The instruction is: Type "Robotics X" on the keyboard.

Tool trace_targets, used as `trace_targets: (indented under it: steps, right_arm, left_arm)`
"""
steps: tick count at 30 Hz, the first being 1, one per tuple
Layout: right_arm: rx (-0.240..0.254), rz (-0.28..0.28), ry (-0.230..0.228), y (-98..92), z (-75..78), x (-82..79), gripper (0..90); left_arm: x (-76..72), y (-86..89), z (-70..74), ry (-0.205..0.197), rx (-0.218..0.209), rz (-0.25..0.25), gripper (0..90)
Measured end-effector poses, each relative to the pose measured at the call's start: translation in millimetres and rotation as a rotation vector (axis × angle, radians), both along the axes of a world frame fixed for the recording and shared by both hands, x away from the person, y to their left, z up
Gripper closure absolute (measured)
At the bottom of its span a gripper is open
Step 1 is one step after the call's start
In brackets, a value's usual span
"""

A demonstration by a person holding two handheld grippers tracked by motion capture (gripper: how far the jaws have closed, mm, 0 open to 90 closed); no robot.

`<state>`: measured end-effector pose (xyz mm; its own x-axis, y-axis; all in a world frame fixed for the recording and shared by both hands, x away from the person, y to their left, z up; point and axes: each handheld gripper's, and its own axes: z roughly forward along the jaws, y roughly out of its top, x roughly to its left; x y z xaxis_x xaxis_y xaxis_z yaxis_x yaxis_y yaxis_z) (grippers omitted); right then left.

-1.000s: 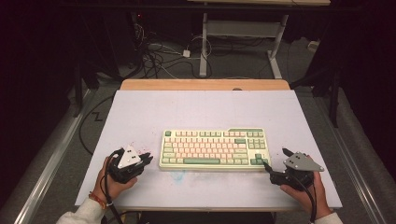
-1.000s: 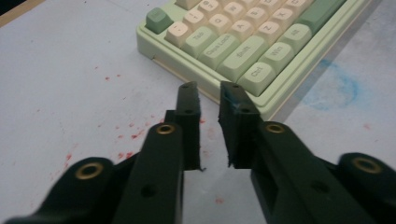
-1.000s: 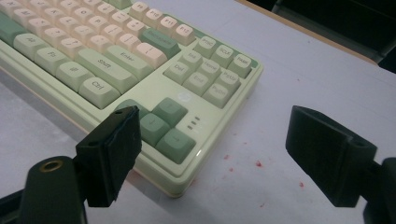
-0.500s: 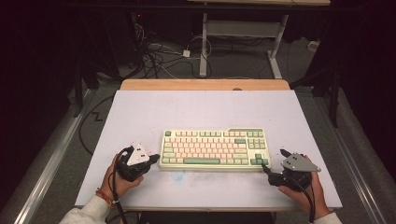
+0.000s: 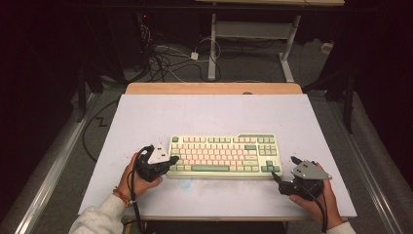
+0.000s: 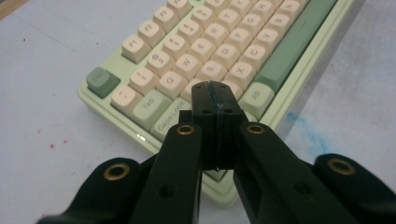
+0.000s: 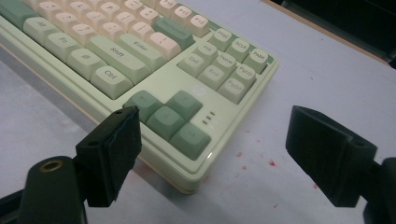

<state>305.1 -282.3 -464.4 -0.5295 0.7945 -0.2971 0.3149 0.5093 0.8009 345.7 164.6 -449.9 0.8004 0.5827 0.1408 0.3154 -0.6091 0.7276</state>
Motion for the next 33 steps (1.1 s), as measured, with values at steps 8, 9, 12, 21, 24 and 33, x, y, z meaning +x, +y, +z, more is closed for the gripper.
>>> trace_targets:
  steps: [8, 9, 12, 21, 24, 33]
  right_arm:
    - [-0.003, -0.001, 0.005, 0.4, -1.2, 0.6, 18.5]
    - [-0.006, 0.000, 0.006, 0.6, -1.3, 0.7, 18.5]
    - [-0.009, 0.002, 0.005, 0.6, -1.5, 0.9, 18.5]
    - [-0.012, 0.005, 0.011, 1.5, -2.5, 1.0, 18.5]
    - [-0.012, 0.002, 0.010, 0.5, -2.5, 1.1, 18.5]
    - [-0.013, 0.004, 0.015, 0.4, -3.2, 1.4, 18.5]
  left_arm:
    - [12.9, -20.9, 2.7, 0.003, 0.012, -0.035, 87.2]
    - [14.3, -23.4, 2.9, 0.005, 0.010, -0.040, 87.2]
    - [17.2, -30.3, 4.5, -0.020, 0.027, -0.044, 87.2]
    - [32.3, -49.0, 7.2, -0.009, 0.042, -0.075, 87.3]
    - [37.5, -54.9, 6.1, 0.003, 0.059, -0.077, 87.2]
    - [48.2, -65.6, 2.4, 0.042, 0.086, -0.091, 87.2]
